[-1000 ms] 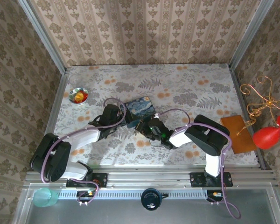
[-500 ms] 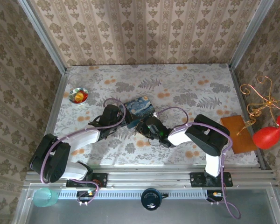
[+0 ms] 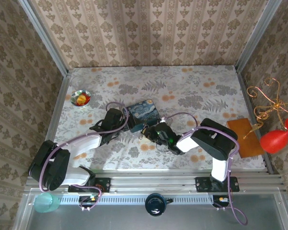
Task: Unlock a padlock with a key
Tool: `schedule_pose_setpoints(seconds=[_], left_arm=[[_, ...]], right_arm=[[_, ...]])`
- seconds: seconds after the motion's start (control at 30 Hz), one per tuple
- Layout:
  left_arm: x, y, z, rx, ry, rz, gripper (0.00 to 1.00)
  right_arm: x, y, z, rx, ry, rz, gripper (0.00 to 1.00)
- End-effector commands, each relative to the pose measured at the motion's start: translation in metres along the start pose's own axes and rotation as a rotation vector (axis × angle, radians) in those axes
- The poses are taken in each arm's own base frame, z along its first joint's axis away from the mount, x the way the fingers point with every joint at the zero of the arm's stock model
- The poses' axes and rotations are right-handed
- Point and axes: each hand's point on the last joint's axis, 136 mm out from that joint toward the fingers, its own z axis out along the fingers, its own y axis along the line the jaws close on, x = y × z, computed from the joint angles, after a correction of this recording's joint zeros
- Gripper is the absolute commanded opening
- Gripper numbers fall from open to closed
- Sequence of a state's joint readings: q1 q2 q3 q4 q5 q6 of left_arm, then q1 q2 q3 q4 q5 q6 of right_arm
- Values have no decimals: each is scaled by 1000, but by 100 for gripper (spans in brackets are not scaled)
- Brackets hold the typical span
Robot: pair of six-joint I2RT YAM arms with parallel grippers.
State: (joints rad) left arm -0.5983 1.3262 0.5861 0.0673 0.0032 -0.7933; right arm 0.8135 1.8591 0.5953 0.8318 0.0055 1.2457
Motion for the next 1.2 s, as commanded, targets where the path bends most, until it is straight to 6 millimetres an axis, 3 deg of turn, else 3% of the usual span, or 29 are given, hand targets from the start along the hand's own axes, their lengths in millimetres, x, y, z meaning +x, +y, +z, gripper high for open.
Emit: schedule_pose_setpoints(seconds=[0.0, 0.43, 0.53, 0.77, 1.03, 1.17], left_arm=[[20, 22, -2, -72, 53, 2, 67], [27, 12, -2, -58, 51, -8, 67], [27, 16, -4, -84, 55, -16, 66], [24, 23, -10, -115, 25, -25, 67], [26, 22, -5, -112, 39, -26, 67], [25, 22, -5, -113, 34, -26, 67]], right_arm=[[1, -19, -3, 17, 15, 26, 1], [-10, 3, -4, -32, -3, 47, 0], [-16, 14, -4, -82, -8, 81, 0], [-31, 16, -11, -97, -36, 131, 0], [-27, 33, -11, -137, 8, 172, 0], [-30, 14, -16, -49, -4, 187, 0]])
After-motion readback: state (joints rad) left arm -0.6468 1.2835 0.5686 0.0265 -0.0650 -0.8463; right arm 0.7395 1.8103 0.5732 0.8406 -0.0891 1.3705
